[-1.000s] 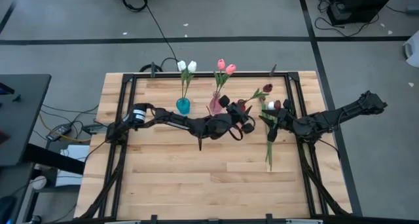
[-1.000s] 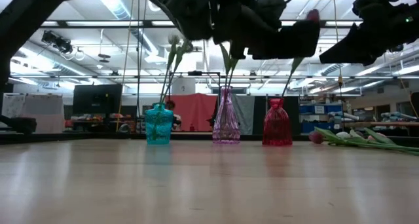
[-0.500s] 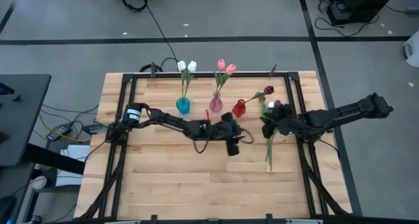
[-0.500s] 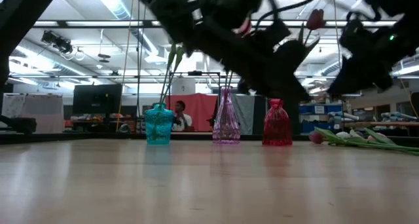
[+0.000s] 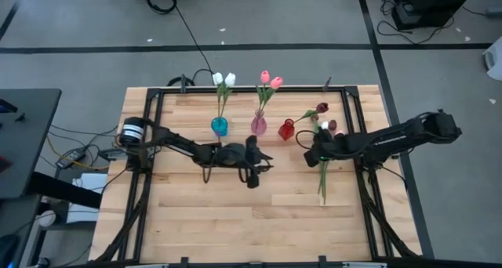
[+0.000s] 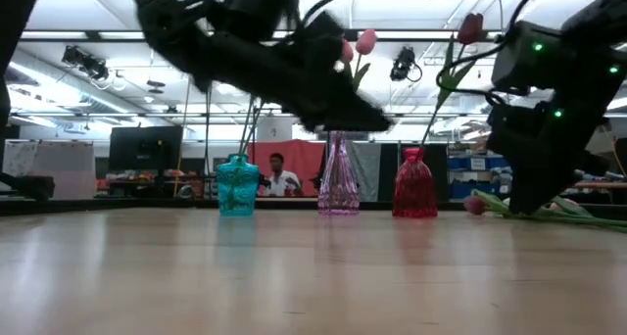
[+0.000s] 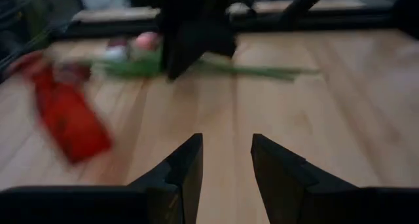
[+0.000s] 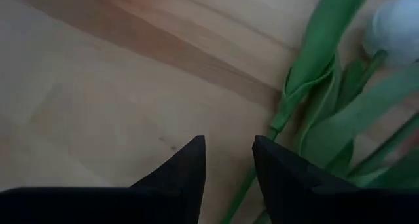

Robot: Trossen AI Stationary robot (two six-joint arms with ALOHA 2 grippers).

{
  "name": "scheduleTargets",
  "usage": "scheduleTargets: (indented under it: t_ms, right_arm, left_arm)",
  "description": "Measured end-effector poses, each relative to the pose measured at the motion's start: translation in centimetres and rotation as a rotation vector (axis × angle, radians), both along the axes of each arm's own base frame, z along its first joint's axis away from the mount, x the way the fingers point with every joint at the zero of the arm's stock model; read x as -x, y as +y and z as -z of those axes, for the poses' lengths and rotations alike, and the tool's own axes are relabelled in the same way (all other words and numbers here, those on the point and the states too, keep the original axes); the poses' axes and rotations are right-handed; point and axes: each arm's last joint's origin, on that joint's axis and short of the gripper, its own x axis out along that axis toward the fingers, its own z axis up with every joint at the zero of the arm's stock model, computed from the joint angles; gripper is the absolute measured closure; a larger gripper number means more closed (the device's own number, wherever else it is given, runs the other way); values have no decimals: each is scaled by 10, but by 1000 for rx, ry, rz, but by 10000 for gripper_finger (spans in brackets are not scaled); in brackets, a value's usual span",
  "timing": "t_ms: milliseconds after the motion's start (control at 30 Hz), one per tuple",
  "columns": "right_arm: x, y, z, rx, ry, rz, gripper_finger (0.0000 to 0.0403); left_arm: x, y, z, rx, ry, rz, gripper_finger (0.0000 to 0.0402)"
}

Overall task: Sort flowers into vase by color
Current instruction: Put the left red tulip into the red vase

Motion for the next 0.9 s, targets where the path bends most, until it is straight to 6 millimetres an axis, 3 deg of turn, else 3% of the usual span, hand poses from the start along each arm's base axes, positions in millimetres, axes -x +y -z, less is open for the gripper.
scheduleTargets:
  t_ms: [167,300,700,900]
  right_arm:
    - [-11,-1,-17,29,18,8,262]
    - [-13,-5,-27,94,81,37,262]
    - [-15,-10,1,-5,232,102,265]
    - [-20,-11,10,-22,262,95,316]
  left_arm:
    - [23,1,-12,68,-40,-24,267]
    - [38,2,-7,88,-6,-32,267]
    - [54,3,-1,86,12,-30,266]
    - [63,4,-1,86,17,-27,266]
